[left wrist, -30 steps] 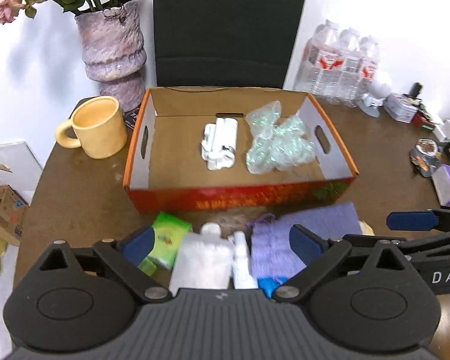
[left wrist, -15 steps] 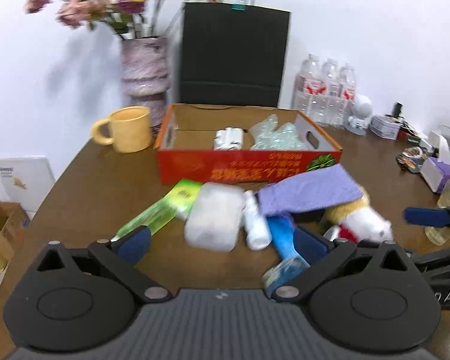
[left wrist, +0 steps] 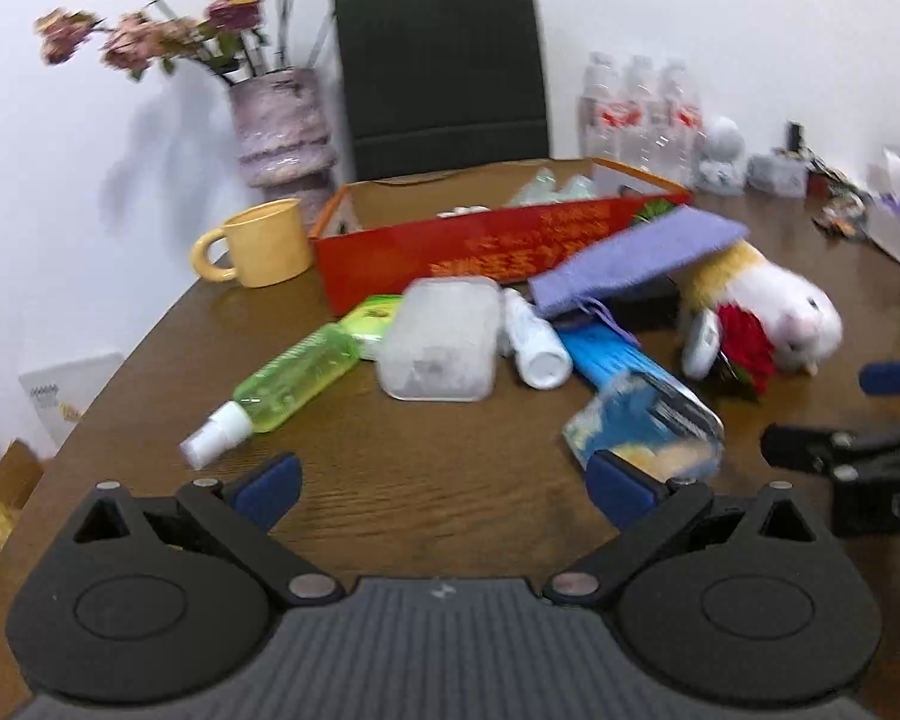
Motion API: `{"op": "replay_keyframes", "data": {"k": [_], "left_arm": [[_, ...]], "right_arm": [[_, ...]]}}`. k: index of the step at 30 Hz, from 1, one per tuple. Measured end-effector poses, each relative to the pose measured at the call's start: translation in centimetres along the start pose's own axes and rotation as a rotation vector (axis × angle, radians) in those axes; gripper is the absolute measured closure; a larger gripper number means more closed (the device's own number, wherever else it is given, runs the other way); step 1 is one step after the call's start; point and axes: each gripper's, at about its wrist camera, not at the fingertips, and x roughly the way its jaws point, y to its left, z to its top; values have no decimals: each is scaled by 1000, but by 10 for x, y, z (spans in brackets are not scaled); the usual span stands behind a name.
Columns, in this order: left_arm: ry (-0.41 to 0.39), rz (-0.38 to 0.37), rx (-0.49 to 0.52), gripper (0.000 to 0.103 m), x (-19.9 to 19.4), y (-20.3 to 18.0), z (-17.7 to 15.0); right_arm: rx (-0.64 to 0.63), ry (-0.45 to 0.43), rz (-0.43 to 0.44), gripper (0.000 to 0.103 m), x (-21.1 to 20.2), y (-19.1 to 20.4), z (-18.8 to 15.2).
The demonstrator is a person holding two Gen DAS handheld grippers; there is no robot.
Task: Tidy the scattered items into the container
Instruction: 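Withdraw both tools from the box back over the table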
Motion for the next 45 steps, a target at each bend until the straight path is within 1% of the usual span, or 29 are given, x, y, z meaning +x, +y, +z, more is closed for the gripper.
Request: {"op": "replay_keyframes", "data": {"k": [4,8,10,11,15,17,24,34,45], "left_arm": [[5,-13,37,0,4,-6,-6],[40,-10,38,0,11,-6,-12],[51,-5,41,0,13,-6,-13],[55,-7,39,0,13,-5,-14],[72,-41,9,0,14,0,-14],[79,-49,-7,0,14,3,-14],[112,-83,-92,0,19,12,-16],[118,-81,-108,0,19,12,-16],[119,-72,-115,0,19,10,-16]], "right_arm": [[3,26,1,10,5,4,-4],[4,41,-1,10,7,6,-4],[18,64,4,10,11,4,-4],[30,79,8,7,14,2,-4],[44,77,1,6,14,1,-4],[47,82,3,0,15,0,-4],[23,96,-16,0,17,4,-4],[12,99,-21,0,19,5,-3],[-4,100,0,0,21,5,-2]]}}
